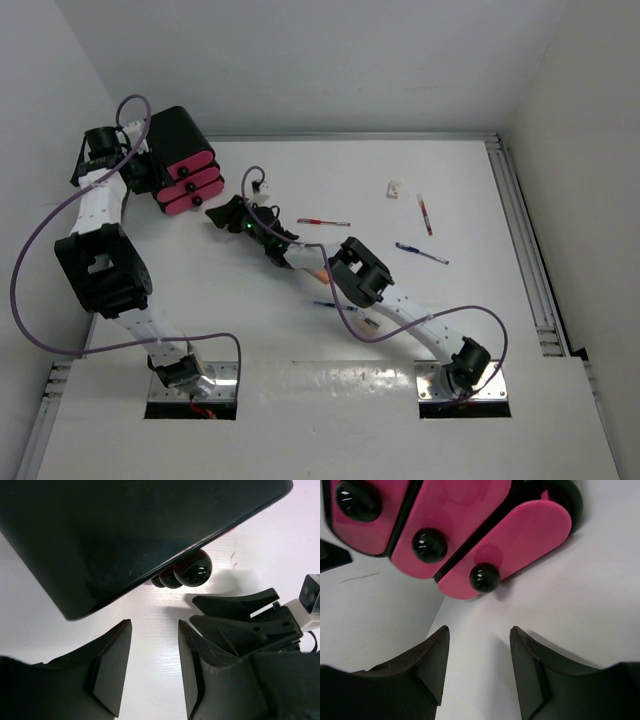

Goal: Sort the stationery into containers
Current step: Open the drawer

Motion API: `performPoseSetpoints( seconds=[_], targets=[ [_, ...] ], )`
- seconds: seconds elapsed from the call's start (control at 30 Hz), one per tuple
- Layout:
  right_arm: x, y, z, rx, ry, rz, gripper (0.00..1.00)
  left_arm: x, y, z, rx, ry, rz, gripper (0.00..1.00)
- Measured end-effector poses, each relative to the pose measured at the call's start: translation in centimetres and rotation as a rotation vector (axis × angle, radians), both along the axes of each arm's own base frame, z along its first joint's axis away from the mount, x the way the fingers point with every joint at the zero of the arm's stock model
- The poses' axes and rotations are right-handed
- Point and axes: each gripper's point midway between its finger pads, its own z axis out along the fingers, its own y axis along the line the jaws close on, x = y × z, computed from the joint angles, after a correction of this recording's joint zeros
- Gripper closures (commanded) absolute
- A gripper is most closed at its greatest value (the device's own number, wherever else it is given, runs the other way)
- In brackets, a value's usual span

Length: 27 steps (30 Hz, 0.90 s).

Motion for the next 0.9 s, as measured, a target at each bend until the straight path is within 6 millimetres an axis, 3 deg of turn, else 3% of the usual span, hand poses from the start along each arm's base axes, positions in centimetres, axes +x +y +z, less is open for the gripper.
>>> performPoseSetpoints(
  seconds=[0.17,0.27,0.37,0.43,0.53,0.67,0.73,0.9],
  targets=[
    [-1.8,-2.3,0.1,-0.020,0.007,0.055,0.49,-0.2,-0.6,0.1,0.028,-0.007,-0.039,0.53],
    [-2.6,-4.6,0.5,-0.053,0.001,0.117,0.51,-1.8,-1.3,0.7,0.051,-0.034,-0.053,0.54],
    [-2.0,-7.5,2.2,-0.080,-0.014,0.146,0.51,-4.3,-2.3,2.0,0.085,-0.108,-0.046,0.54],
    [-1.2,-9.3,5.0,-0.076,-0.053,0.161,0.53,-6.3,-3.4,3.0,0.115,-0.162,-0.047,0.54],
    [0.5,-12.0,11.0,-0.052,-0.143,0.168,0.54,-8.1,-5.5,4.4,0.176,-0.258,-0.096,0.54],
    [2.7,-14.8,19.4,-0.026,-0.282,0.172,0.52,-9.1,-7.7,4.7,0.262,-0.315,-0.238,0.55],
    [3.8,-15.5,23.0,-0.020,-0.356,0.182,0.45,-9.3,-7.7,4.0,0.328,-0.322,-0.308,0.55],
    [5.3,-14.8,28.0,-0.047,-0.495,0.231,0.37,-10.7,-8.2,1.2,0.526,-0.330,-0.494,0.56]
  ],
)
